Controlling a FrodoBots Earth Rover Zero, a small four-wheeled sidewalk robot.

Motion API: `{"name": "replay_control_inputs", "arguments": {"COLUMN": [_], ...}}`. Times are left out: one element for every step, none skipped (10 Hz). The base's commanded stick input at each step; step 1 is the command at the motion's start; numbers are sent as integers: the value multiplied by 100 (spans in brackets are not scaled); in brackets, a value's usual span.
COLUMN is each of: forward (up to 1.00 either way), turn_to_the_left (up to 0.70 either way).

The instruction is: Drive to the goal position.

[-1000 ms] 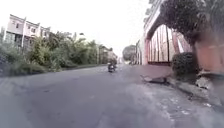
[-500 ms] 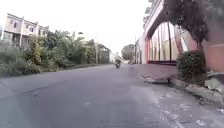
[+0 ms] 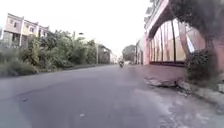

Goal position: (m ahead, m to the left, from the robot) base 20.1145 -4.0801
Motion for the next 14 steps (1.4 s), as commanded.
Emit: {"name": "replay_control_inputs", "arguments": {"forward": [85,85,100,100,100,100,100,100,100,100,100,100,100,100], "turn_to_the_left": [0,0,-27,-40,-19,0,0,0,0,0,0,0,0,0]}}
